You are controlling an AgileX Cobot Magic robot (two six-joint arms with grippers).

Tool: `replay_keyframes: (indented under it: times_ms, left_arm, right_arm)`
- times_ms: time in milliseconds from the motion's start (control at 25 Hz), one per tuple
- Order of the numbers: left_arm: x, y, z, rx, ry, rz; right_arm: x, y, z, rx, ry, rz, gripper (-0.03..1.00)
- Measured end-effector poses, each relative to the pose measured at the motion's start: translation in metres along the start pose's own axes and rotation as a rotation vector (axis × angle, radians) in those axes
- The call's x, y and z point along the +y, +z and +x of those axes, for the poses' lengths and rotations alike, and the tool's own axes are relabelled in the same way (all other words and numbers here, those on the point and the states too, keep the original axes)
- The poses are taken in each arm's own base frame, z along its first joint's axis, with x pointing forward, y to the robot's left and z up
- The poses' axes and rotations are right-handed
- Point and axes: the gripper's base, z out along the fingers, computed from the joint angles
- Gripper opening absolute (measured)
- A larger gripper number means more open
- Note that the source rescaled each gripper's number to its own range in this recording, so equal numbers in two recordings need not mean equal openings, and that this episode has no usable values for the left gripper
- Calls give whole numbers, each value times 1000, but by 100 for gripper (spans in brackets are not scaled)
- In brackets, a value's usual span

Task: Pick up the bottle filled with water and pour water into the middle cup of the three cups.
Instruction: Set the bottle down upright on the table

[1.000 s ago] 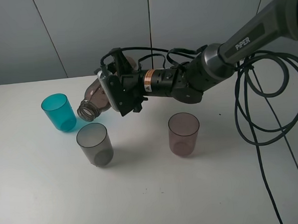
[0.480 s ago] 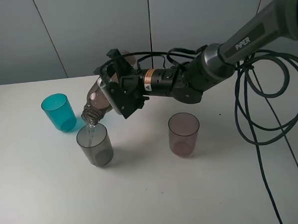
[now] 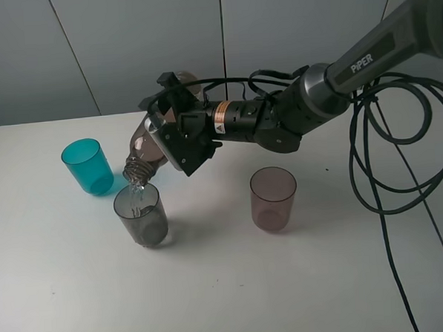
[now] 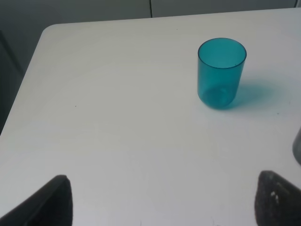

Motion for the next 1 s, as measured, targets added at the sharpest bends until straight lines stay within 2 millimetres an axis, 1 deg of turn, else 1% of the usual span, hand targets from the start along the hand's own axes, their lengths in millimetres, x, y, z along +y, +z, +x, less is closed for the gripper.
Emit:
replay_keyframes:
  times_ms: [640,1000]
  left_arm:
    - [0,0,0,0,0,0]
    - [0,0,0,0,2,0]
  right_arm:
    - [-5,0,2,26,-79,28,0]
    - [-15,3,6,35,-148,61,0]
